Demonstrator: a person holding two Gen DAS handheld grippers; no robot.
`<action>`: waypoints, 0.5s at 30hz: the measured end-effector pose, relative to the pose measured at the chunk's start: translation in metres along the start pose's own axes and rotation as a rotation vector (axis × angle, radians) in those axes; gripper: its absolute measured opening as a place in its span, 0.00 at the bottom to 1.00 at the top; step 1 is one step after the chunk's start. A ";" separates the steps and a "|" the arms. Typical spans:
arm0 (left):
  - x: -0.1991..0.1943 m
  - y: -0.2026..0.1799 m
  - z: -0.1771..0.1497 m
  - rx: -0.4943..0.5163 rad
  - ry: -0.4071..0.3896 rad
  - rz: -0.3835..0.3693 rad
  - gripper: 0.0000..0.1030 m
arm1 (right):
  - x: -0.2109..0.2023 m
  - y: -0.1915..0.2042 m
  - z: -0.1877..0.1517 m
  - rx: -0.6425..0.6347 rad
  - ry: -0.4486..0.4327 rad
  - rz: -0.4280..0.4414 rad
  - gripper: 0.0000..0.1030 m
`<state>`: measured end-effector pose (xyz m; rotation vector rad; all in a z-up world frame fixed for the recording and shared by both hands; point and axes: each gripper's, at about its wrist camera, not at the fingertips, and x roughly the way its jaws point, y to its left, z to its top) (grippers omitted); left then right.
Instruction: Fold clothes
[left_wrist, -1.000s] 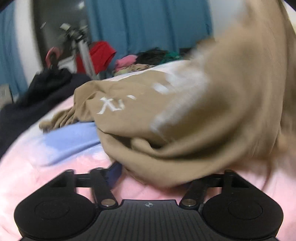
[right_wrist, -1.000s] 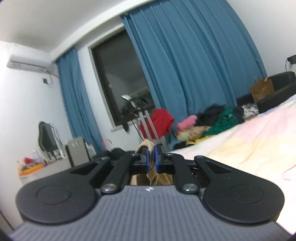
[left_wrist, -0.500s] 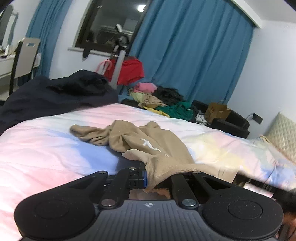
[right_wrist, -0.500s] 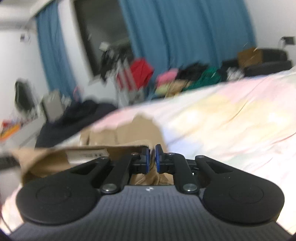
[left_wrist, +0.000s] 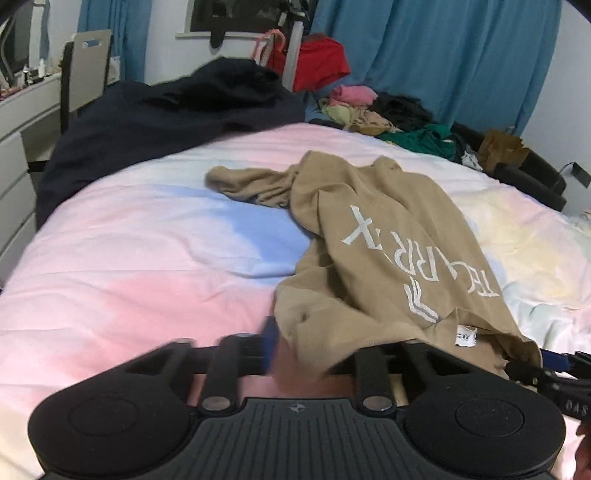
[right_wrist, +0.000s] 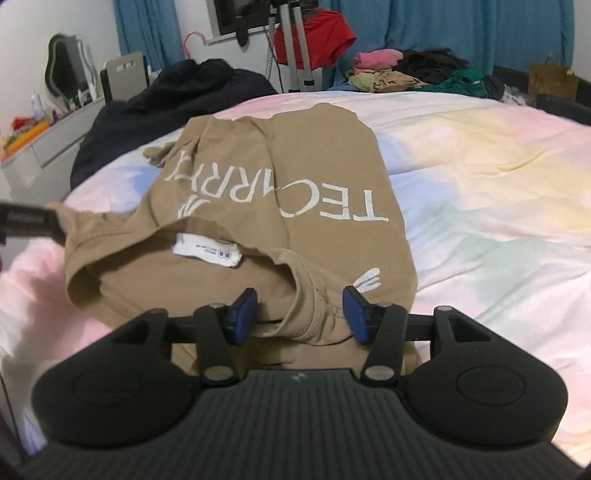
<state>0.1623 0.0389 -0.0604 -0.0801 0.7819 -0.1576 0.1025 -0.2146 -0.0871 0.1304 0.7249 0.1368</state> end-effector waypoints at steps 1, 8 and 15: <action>-0.009 0.001 -0.001 0.000 -0.010 0.004 0.46 | 0.000 -0.005 0.002 0.024 -0.003 0.005 0.52; -0.074 -0.005 -0.006 0.115 -0.182 0.062 0.63 | -0.006 -0.020 0.005 0.119 -0.034 0.010 0.52; -0.076 -0.046 -0.024 0.352 -0.155 -0.051 0.70 | -0.013 -0.021 0.008 0.153 -0.074 -0.021 0.52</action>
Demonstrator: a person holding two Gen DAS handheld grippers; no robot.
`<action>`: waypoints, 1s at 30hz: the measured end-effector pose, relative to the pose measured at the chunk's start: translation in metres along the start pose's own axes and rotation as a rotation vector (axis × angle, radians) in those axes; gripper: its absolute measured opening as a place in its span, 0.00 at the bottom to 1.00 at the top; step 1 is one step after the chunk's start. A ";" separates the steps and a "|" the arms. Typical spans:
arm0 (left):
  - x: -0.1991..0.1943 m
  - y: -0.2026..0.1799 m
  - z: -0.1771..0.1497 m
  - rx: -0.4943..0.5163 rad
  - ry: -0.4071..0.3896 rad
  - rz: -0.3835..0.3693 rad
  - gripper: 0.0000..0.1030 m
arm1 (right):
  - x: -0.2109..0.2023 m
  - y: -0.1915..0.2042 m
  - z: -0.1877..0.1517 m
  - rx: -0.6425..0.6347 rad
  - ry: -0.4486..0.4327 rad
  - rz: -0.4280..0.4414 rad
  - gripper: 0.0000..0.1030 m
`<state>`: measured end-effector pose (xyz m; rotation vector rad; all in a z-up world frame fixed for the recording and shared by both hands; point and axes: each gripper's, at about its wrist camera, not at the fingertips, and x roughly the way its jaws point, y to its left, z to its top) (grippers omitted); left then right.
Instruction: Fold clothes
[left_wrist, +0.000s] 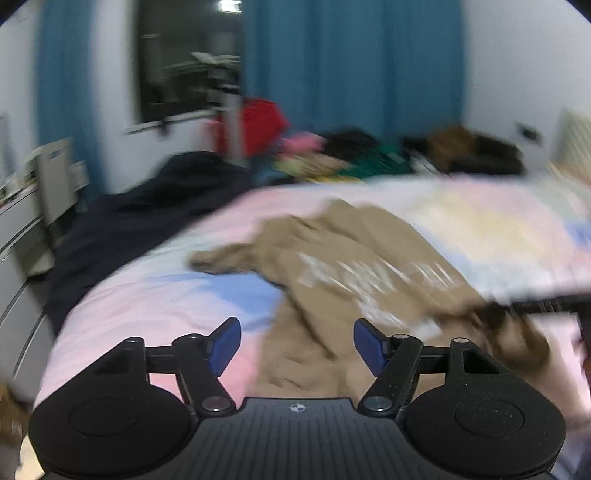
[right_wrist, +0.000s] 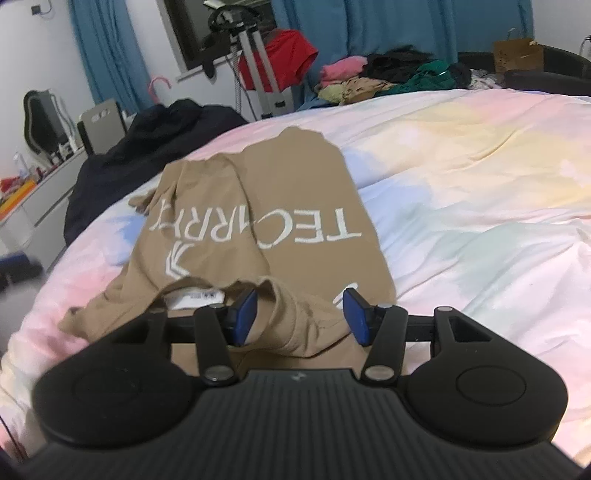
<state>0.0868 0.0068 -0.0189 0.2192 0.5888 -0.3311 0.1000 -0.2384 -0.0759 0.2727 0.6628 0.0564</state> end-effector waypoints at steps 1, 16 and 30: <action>0.002 -0.010 -0.003 0.037 0.013 -0.033 0.73 | -0.001 -0.001 0.001 0.008 -0.006 -0.005 0.52; 0.032 -0.093 -0.059 0.645 -0.002 0.392 0.78 | 0.002 -0.005 -0.001 0.033 -0.010 -0.037 0.52; -0.025 -0.069 -0.013 0.347 -0.218 0.531 0.78 | 0.002 0.024 -0.009 -0.105 -0.003 -0.033 0.52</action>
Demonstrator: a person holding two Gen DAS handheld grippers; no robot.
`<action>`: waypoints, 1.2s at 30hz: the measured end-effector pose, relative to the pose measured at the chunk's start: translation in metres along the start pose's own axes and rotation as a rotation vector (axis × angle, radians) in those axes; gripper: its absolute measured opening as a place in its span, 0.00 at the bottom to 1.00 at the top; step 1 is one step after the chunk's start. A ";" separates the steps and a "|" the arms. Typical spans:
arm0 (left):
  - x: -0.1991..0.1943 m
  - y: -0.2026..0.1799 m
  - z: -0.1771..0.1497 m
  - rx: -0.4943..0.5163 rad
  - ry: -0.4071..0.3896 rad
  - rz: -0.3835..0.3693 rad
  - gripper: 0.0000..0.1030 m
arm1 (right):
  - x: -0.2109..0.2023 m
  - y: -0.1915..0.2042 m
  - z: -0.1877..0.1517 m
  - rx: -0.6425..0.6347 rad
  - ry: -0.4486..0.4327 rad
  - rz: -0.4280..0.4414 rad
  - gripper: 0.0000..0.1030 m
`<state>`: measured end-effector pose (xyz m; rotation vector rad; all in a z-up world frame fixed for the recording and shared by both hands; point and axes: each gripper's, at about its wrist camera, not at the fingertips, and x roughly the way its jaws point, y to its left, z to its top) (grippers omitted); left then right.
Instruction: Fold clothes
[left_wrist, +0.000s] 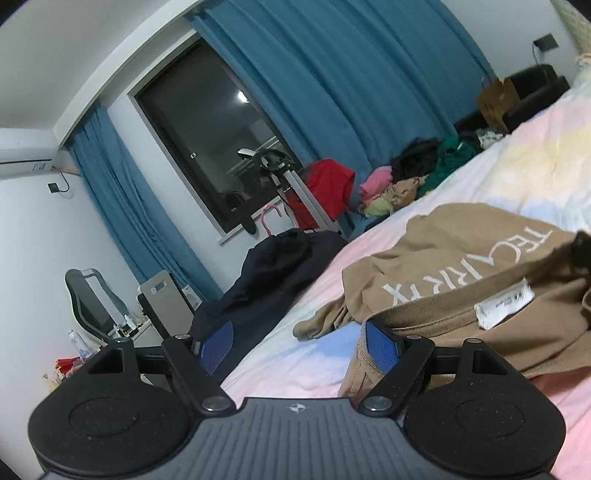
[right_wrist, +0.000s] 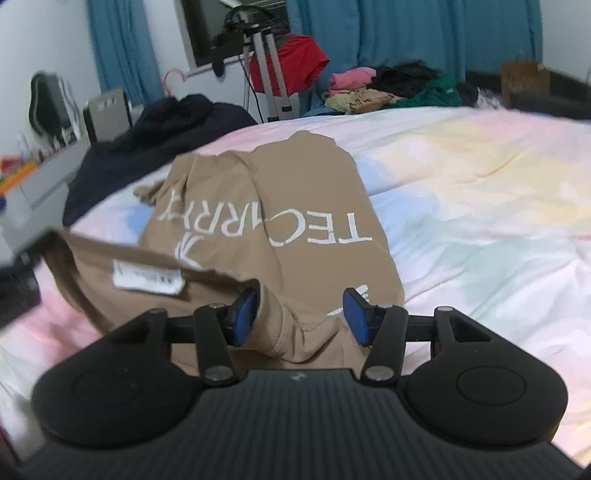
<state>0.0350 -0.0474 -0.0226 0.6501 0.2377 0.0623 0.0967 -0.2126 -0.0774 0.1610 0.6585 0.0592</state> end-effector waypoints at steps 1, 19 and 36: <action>-0.001 0.000 0.002 -0.003 -0.005 0.002 0.78 | 0.003 0.002 -0.001 -0.015 0.009 -0.009 0.52; 0.018 -0.025 -0.013 0.013 0.065 -0.144 0.78 | -0.052 -0.014 0.000 0.151 -0.395 -0.182 0.52; 0.065 -0.045 -0.026 -0.009 0.143 -0.058 0.77 | -0.084 -0.006 -0.003 0.067 -0.528 -0.152 0.52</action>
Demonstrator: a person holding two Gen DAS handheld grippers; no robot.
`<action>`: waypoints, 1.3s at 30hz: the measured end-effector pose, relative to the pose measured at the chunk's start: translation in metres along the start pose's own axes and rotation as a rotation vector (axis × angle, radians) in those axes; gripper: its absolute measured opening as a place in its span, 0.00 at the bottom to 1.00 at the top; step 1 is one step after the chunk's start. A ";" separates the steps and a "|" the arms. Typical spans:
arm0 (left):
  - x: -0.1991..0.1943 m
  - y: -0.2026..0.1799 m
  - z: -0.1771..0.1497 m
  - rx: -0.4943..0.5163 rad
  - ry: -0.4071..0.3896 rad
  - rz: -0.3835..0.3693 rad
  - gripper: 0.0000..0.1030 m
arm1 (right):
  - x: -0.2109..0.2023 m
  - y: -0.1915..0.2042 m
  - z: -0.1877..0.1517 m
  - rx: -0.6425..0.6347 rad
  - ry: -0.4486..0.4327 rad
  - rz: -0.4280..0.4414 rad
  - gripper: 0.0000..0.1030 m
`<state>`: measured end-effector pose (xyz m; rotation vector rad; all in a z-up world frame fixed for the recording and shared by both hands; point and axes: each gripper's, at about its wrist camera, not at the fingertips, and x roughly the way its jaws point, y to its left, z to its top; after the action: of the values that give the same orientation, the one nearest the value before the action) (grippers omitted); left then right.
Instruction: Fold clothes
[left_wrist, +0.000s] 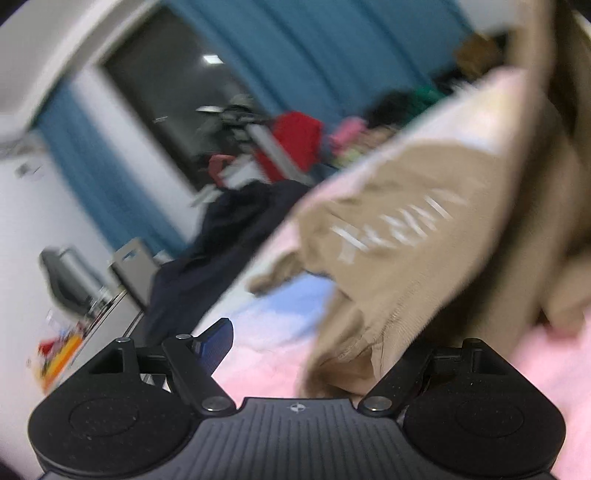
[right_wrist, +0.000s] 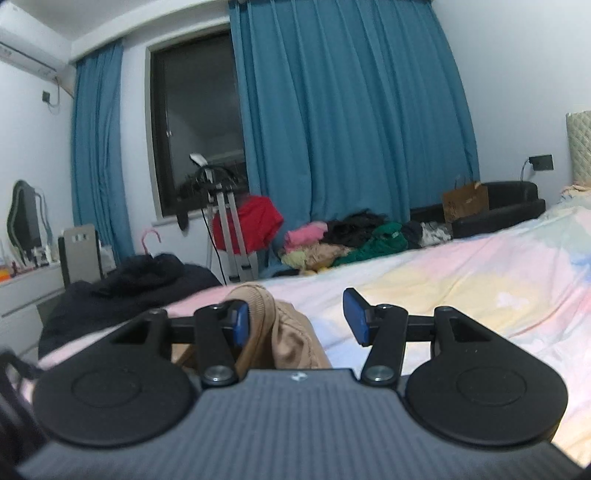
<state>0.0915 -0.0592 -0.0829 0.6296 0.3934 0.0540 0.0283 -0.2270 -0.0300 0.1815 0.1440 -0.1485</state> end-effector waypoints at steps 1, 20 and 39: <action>-0.002 0.008 0.003 -0.051 -0.014 0.007 0.77 | 0.002 0.001 -0.002 -0.006 0.026 -0.009 0.52; -0.035 0.075 0.021 -0.379 -0.123 0.057 0.81 | 0.007 -0.006 -0.048 0.059 0.346 -0.188 0.59; -0.202 0.240 0.117 -0.689 -0.475 0.166 0.85 | -0.098 0.042 0.176 0.187 -0.281 0.032 0.62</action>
<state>-0.0349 0.0357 0.2120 -0.0197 -0.1465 0.1853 -0.0385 -0.2060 0.1640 0.3463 -0.1529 -0.1542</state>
